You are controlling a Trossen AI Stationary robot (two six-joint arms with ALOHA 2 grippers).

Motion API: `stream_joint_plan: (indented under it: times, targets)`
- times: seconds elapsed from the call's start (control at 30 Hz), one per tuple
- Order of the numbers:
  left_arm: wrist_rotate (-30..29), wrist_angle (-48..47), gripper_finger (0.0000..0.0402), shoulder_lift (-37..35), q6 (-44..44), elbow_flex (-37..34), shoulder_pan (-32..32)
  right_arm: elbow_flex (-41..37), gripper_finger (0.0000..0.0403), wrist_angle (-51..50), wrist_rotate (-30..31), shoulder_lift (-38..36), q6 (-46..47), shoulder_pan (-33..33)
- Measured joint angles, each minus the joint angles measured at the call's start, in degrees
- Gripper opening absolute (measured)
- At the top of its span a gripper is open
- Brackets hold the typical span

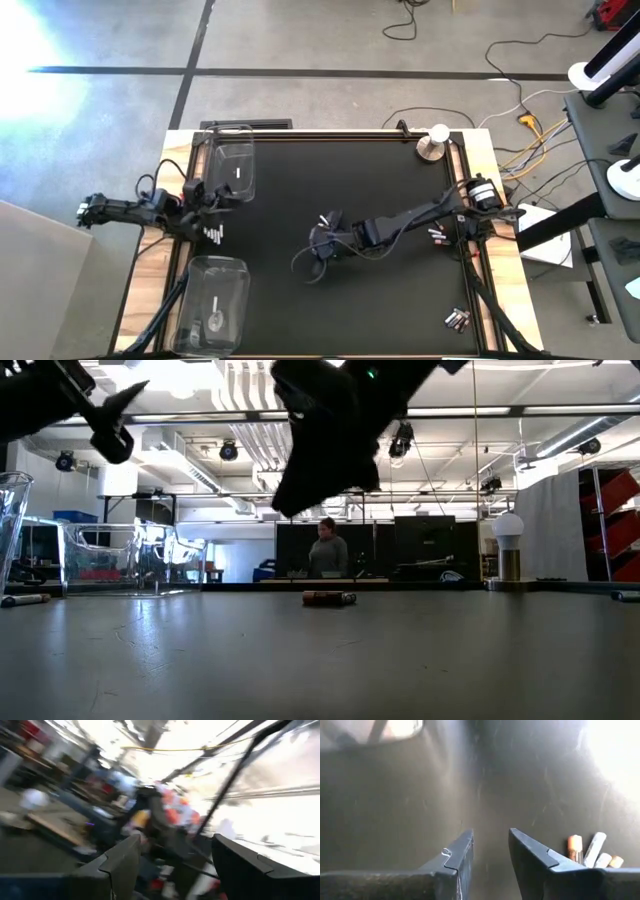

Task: Sort batteries
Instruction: Move the white battery to the top right of the table

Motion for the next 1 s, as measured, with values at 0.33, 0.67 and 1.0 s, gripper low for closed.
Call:
stream_joint_plan:
  times: [0.33,0.67,1.0]
  targets:
    - [13.1,-7.43,0.0217,0.98,-18.4,0.07,-0.49,2.88,0.0135,-2.42,3.56,-0.07,-2.67,-1.16]
    - [18.26,-33.75,0.0144,11.25,-11.41,20.42,-5.5,2.27,0.0156,-4.1,6.89,0.09,-2.11,-1.85]
    - [10.12,-77.06,0.0122,21.69,-0.85,42.53,-5.49,2.23,0.0178,-4.08,10.2,0.1,-0.25,-1.86]
